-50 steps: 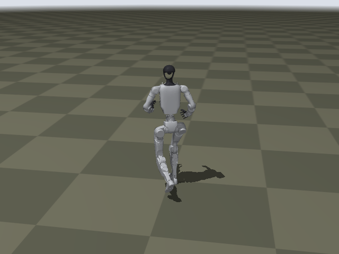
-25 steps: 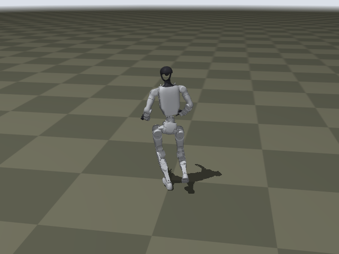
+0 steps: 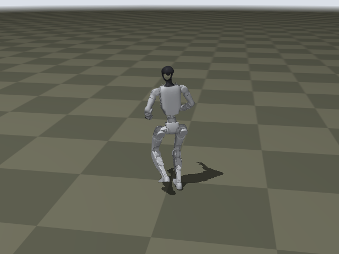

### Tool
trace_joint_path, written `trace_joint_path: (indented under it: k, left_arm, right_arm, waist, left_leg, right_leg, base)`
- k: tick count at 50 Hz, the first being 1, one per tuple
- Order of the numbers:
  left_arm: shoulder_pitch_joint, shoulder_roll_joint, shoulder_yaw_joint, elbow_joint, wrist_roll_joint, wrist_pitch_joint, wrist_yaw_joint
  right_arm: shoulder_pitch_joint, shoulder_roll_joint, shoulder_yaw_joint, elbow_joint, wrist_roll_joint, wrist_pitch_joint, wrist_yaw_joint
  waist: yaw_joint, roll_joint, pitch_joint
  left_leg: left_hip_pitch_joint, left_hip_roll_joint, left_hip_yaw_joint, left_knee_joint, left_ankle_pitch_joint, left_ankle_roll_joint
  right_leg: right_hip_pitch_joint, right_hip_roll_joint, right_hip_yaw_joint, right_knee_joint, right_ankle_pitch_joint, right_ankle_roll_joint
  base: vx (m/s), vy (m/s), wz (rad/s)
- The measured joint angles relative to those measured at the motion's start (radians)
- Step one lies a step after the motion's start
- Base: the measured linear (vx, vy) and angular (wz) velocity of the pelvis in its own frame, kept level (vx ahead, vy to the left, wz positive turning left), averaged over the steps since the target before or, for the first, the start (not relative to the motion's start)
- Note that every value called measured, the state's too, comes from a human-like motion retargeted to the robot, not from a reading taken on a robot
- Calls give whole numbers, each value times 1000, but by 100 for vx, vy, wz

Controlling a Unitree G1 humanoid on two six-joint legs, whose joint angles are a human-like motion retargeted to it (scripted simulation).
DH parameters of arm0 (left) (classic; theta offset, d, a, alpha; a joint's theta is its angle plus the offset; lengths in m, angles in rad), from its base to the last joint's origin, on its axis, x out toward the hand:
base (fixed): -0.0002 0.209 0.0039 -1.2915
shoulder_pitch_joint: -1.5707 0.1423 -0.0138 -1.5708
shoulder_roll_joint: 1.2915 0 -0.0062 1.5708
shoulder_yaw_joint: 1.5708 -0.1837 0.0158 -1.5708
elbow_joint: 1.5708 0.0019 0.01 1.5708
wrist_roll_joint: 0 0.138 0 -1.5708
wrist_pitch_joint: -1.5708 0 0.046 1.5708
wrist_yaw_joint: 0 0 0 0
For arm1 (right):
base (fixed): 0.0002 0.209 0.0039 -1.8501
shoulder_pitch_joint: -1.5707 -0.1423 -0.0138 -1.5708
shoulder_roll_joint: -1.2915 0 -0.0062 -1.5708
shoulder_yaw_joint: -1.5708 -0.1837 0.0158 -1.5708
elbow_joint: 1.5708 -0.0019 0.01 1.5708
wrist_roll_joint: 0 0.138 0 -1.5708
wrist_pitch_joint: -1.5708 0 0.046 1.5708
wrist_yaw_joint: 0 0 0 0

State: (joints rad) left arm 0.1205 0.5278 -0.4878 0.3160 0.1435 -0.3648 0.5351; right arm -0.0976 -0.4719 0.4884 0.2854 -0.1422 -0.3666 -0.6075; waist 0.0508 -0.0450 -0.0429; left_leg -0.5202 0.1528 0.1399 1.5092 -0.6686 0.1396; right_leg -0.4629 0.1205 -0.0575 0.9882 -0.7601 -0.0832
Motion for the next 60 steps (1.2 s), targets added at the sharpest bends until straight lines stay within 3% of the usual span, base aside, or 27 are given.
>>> trace_joint_path:
  k: [3, 5, 7, 9, 13, 17, 20, 23, 27, 30, 33, 36, 40, 45, 48, 52, 55, 60]
  left_arm:
    - [140, 36, 56, -13, -20, -13, -38]
    - [222, 50, 91, -12, -31, -22, -62]
    - [287, 50, 116, -5, -45, -23, -78]
    - [331, 40, 132, 1, -53, -19, -81]
    - [336, 22, 134, 15, -28, -8, -51]
    - [197, -2, 117, 71, -8, 27, 19]
    - [23, -35, 91, 120, -34, 50, 65]
    - [-73, -54, 78, 77, -61, 49, 67]
    - [-153, -52, 54, -5, -76, 5, 39]
    - [-178, -40, 32, -62, -71, -28, 22]
    - [-160, -31, 18, -97, -71, -39, 14]
    - [-117, -27, 4, -97, -75, -21, 6]
    - [-43, -31, -11, -19, -46, 35, 4]
    - [86, -14, 1, 92, -7, 63, -20]
    - [201, 23, 36, 73, -23, 47, -53]
    - [317, 53, 74, 46, -56, 28, -93]
    - [365, 48, 87, 40, -74, 25, -104]
    - [369, 21, 82, 65, -51, 36, -88]
  right_arm:
    - [-27, 18, 4, -57, 34, -7, 34]
    - [-15, 24, 8, -92, 52, -20, 64]
    - [9, 24, 14, -115, 53, -35, 99]
    - [35, 23, 21, -122, 44, -42, 128]
    - [95, 31, 37, -82, 7, -22, 157]
    - [140, 55, 42, 70, -39, 34, 139]
    - [148, 57, 39, 239, -39, 45, 129]
    - [197, 30, 34, 340, -31, 48, 146]
    - [274, 1, 14, 413, -15, 59, 183]
    - [329, -13, -13, 421, -5, 67, 197]
    - [353, -16, -19, 403, 9, 61, 177]
    - [331, -21, -18, 359, 17, 53, 135]
    - [215, -27, 5, 300, -14, 52, 70]
    - [31, -9, 38, 207, -31, 51, 46]
    - [13, 5, 45, 100, 11, 38, 68]
    - [41, 12, 58, -10, 48, 8, 109]
    - [69, 7, 67, -44, 43, -5, 139]
    - [121, 13, 96, 7, 8, 14, 174]
  waist:
    - [51, -59, -25]
    - [71, -103, -55]
    - [73, -139, -85]
    - [66, -161, -102]
    - [40, -182, -91]
    - [-14, -173, -45]
    - [-44, -122, -22]
    - [-92, -69, -31]
    - [-133, 0, -76]
    - [-133, 47, -106]
    - [-128, 65, -108]
    - [-111, 88, -86]
    - [-73, 87, -37]
    - [-9, 30, -20]
    - [34, -16, -44]
    - [66, -83, -101]
    - [60, -124, -135]
    - [39, -157, -129]
  left_leg:
    - [-86, -75, 47, -302, -2, -5]
    - [-104, -154, 74, -572, 62, -40]
    - [-83, -248, 84, -833, 155, -70]
    - [-61, -315, 82, -941, 195, -65]
    - [-57, -387, 69, -740, 91, 36]
    - [-11, -402, 67, -546, -99, 116]
    - [106, -368, 57, -590, -156, 102]
    - [260, -342, 38, -738, -96, 37]
    - [398, -274, 10, -886, 75, -81]
    - [427, -206, -6, -843, 165, -142]
    - [415, -155, -17, -635, 226, -163]
    - [357, -76, -18, -333, 252, -161]
    - [208, 33, -2, 36, 181, -77]
    - [-48, 45, 24, 65, 27, 30]
    - [-124, -14, 61, -188, 16, 22]
    - [-126, -146, 104, -654, 119, -41]
    - [-77, -249, 116, -896, 213, -57]
    - [-63, -326, 108, -725, 122, 42]
  right_leg:
    - [118, -55, 26, -117, 105, 77]
    - [176, -116, 25, -163, 207, 145]
    - [198, -191, 15, -127, 291, 202]
    - [204, -259, 5, -21, 344, 232]
    - [167, -385, -3, 324, 377, 231]
    - [25, -457, 6, 595, 258, 143]
    - [-117, -427, -6, 580, 168, 85]
    - [-186, -373, -51, 360, 139, 89]
    - [-199, -232, -78, -70, 216, 148]
    - [-171, -123, -66, -302, 286, 173]
    - [-167, -69, -52, -250, 288, 144]
    - [-157, -19, -61, -111, 221, 68]
    - [-136, 9, -65, 54, 64, -21]
    - [-28, -14, -32, 17, -9, -19]
    - [73, -48, -10, -99, 74, 42]
    - [154, -142, -19, -191, 239, 149]
    - [159, -235, -33, -113, 314, 204]
    - [113, -379, -45, 266, 374, 219]
  base:
    - [3, 4, 9]
    - [5, 7, 33]
    - [2, 8, 44]
    - [-1, 6, 30]
    - [-3, 6, 2]
    - [-4, 6, -20]
    - [-2, 4, -37]
    - [0, 0, 0]
    - [5, -6, 14]
    - [2, -7, -3]
    - [-3, -7, -13]
    - [-5, -7, -22]
    - [-5, -7, -22]
    - [0, 0, 0]
    - [3, 4, 0]
    - [5, 7, 26]
    - [1, 7, 42]
    - [-3, 6, 18]
